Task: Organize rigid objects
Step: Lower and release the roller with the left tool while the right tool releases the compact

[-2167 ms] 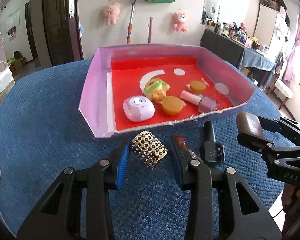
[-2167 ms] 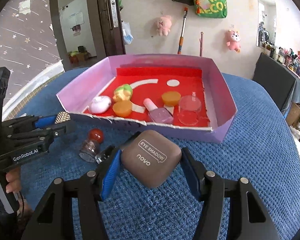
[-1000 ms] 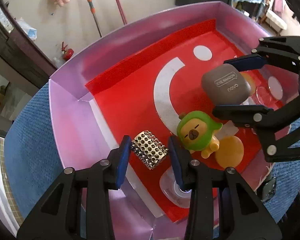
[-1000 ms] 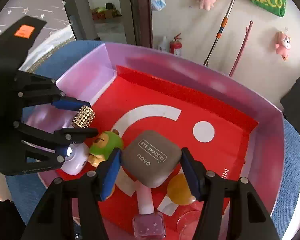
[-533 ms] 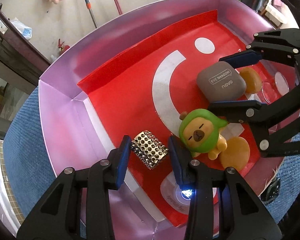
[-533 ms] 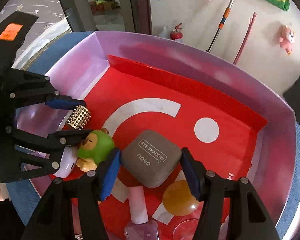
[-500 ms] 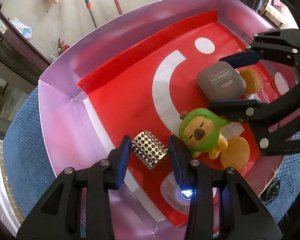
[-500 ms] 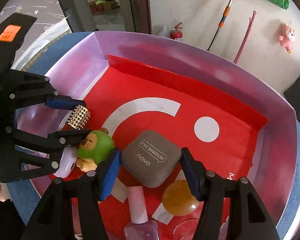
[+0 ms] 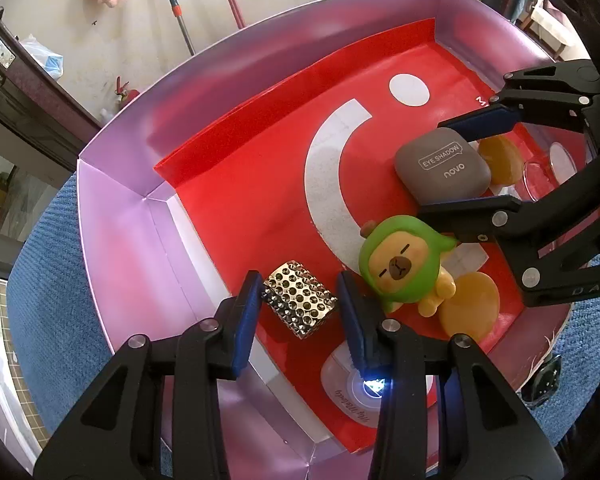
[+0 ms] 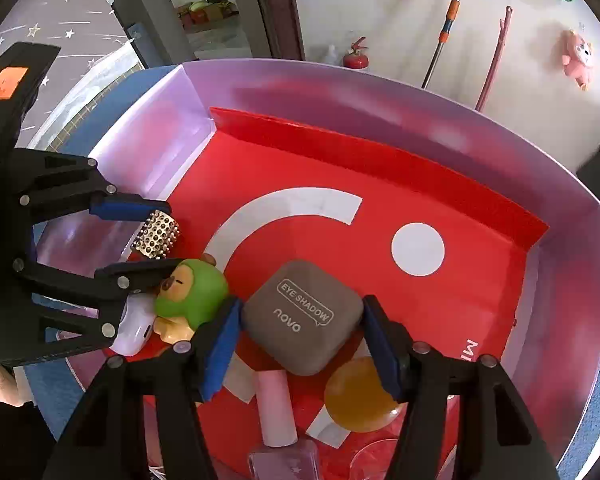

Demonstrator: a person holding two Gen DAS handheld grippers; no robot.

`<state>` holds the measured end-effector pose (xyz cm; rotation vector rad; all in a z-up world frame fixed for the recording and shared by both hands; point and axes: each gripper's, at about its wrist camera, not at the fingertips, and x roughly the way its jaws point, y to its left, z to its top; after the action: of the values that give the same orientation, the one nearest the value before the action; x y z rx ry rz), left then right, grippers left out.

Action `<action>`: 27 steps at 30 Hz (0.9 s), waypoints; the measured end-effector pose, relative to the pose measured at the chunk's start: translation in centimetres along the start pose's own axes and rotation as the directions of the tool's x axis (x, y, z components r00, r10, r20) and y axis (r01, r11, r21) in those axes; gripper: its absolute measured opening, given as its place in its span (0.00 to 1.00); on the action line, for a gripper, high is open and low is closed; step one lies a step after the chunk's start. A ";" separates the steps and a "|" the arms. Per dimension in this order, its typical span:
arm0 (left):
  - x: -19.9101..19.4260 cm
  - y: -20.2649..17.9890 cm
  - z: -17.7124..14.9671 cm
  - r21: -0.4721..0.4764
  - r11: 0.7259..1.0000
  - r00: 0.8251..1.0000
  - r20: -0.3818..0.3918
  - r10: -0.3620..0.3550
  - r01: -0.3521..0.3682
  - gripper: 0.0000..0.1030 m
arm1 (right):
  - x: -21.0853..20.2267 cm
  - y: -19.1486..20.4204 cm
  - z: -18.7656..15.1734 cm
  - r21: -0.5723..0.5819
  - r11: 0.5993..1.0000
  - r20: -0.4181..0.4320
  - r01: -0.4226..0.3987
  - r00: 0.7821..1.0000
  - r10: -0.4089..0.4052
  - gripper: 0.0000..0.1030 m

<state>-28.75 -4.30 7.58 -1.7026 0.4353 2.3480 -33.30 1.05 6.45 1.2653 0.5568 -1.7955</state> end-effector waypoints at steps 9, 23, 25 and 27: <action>-0.3 0.0 0.0 0.002 1.000 1.000 0.000 0.000 0.000 0.36 | 0.1 0.3 0.1 -0.004 1.000 -0.002 0.001 1.000 -0.001 0.61; -1.1 -0.1 -0.2 0.000 1.000 1.000 0.001 -0.010 0.010 0.36 | 0.2 0.3 0.2 -0.003 1.000 0.000 -0.001 1.000 0.001 0.61; -1.1 -0.2 -0.2 0.000 1.000 1.000 0.000 -0.009 0.009 0.36 | 0.3 0.4 0.2 -0.005 1.000 0.000 0.000 1.000 0.000 0.61; -1.2 -0.2 -0.3 0.001 1.000 1.000 0.000 -0.009 0.009 0.36 | 0.3 0.4 0.1 -0.004 1.000 0.001 0.000 1.000 0.000 0.61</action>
<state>-28.06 -4.20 8.67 -1.7006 0.4282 2.3412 -33.12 0.64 6.29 1.2618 0.5597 -1.7935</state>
